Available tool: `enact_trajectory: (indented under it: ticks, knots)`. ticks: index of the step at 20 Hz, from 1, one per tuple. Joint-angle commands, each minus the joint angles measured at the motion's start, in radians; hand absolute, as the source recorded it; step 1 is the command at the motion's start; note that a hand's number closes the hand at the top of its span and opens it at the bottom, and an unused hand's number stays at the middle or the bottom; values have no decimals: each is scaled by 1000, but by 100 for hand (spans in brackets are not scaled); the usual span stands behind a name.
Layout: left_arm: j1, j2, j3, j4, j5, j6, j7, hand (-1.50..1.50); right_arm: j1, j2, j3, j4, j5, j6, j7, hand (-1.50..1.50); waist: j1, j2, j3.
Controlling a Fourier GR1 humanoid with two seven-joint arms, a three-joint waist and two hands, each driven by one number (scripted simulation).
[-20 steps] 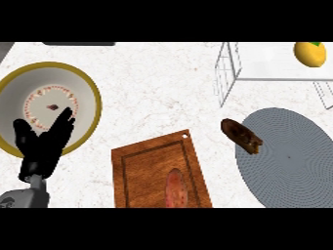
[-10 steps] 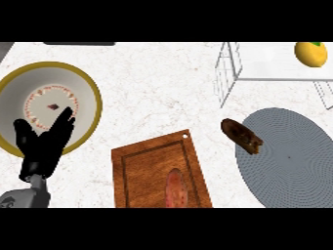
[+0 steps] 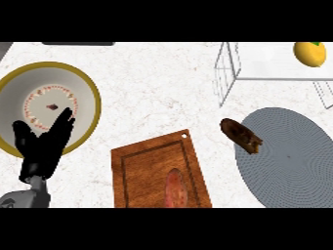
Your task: Pick the lemon from the placemat and place it in the tiered shelf
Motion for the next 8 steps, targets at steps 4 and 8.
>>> enact_trajectory:
  ticks: [4,8]
  knots:
    - [37,-29,-20,29,-5,5,27,0,85,-190,-101,89,-85,165,-39,-150,0,9,-5]
    - [22,15,12,39,18,-32,30,0,101,-251,-106,107,-94,239,-60,-150,8,10,-6]
